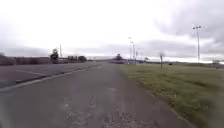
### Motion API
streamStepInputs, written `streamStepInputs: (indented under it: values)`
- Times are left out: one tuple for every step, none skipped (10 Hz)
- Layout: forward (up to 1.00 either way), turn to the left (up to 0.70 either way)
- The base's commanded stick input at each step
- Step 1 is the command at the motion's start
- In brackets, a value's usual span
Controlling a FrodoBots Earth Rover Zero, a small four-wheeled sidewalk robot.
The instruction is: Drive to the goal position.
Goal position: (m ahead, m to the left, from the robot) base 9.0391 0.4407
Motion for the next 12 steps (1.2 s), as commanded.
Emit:
streamStepInputs:
  values:
    - [1.00,0.00]
    - [1.00,0.00]
    - [1.00,0.00]
    - [1.00,0.00]
    - [1.00,0.00]
    - [1.00,0.00]
    - [1.00,0.00]
    - [1.00,0.00]
    - [1.00,0.00]
    - [1.00,0.00]
    - [1.00,0.00]
    - [1.00,0.00]
